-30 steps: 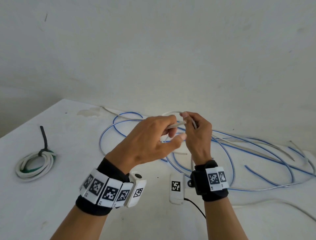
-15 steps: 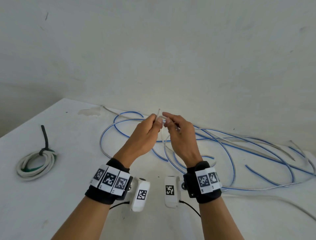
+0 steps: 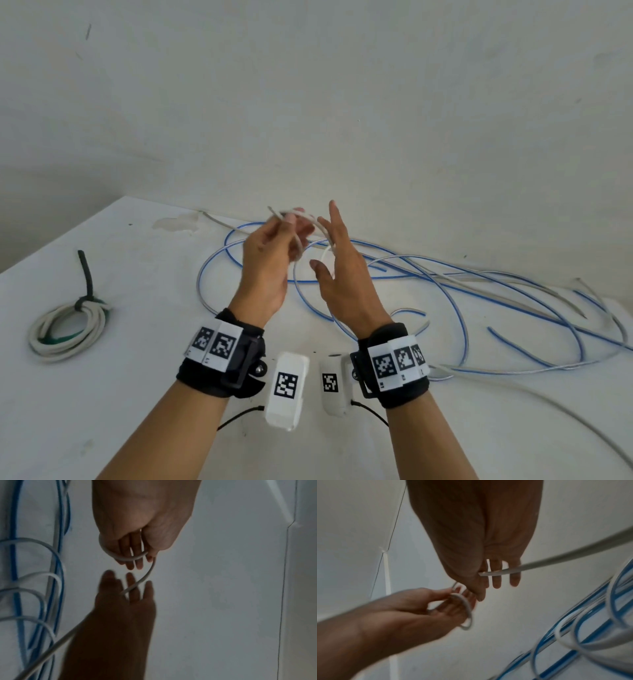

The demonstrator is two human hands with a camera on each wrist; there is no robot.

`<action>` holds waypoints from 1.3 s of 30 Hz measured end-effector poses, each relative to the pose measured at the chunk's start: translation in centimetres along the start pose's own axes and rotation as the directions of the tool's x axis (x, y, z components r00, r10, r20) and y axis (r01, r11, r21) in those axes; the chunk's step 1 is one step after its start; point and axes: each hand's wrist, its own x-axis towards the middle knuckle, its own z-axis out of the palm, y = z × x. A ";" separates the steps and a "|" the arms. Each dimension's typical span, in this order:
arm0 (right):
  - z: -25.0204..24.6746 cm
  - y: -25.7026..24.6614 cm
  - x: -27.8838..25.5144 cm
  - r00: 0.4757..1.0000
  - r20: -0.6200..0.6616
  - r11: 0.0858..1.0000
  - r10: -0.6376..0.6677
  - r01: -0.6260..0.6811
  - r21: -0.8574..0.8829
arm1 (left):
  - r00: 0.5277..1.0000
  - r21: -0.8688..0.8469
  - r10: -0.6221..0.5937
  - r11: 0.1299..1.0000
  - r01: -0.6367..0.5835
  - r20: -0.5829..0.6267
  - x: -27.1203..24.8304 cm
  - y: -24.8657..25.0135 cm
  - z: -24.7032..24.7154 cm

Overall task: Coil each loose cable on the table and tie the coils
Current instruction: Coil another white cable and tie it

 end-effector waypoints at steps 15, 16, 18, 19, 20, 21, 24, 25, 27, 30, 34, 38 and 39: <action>-3.2 2.7 0.1 0.931 -0.324 0.914 0.168 -0.270 -0.302 | 0.998 -0.606 -0.004 0.795 -0.039 -0.069 1.0 5.0 -1.7; -3.2 2.7 0.1 0.926 -0.340 0.921 0.164 -0.267 -0.284 | 0.998 -0.656 -0.020 0.754 -0.026 -0.063 1.2 5.4 -2.0; -3.2 2.6 0.3 0.918 -0.370 0.934 0.142 -0.249 -0.258 | 0.998 -0.744 -0.041 0.668 -0.009 -0.049 1.5 6.0 -2.9; -3.2 2.5 0.4 0.916 -0.380 0.940 0.130 -0.236 -0.247 | 0.999 -0.776 -0.044 0.630 0.006 -0.028 1.6 6.3 -3.3; -3.1 2.3 0.4 0.914 -0.389 0.948 0.114 -0.218 -0.232 | 0.999 -0.796 -0.042 0.605 0.031 0.008 1.6 6.6 -3.6; -3.1 2.1 0.4 0.911 -0.400 0.954 0.098 -0.200 -0.222 | 0.998 -0.798 -0.034 0.600 0.064 0.054 1.5 6.8 -3.7; -3.8 2.1 0.2 0.918 -0.373 0.937 0.136 -0.241 -0.252 | 0.986 -0.675 -0.001 0.729 0.114 0.166 0.9 7.1 -3.2; -4.1 1.9 0.0 0.935 -0.303 0.886 0.182 -0.290 -0.362 | 0.981 -0.611 0.009 0.784 0.114 0.195 0.7 7.1 -2.8; -4.3 0.9 -0.4 0.956 -0.109 0.764 0.271 -0.283 -0.579 | 0.968 -0.498 0.015 0.859 0.116 0.252 0.2 6.5 -1.6; -3.7 -1.6 -0.4 0.996 0.072 0.963 0.060 -0.039 -0.267 | 0.956 -0.365 0.010 0.925 0.102 0.292 -0.6 5.1 0.2; -2.4 -3.0 -0.5 0.996 0.083 0.993 -0.024 0.015 0.118 | 0.969 -0.331 0.035 0.942 0.049 0.245 -1.0 5.0 0.7; -2.2 -3.9 -0.6 0.997 0.029 0.990 -0.072 0.068 0.127 | 0.985 -0.421 0.057 0.907 0.016 0.160 -0.6 5.8 -0.2; -2.0 -4.2 -0.6 0.996 0.036 0.989 -0.084 0.078 0.129 | 0.988 -0.451 0.065 0.893 0.006 0.142 -0.3 6.0 -0.4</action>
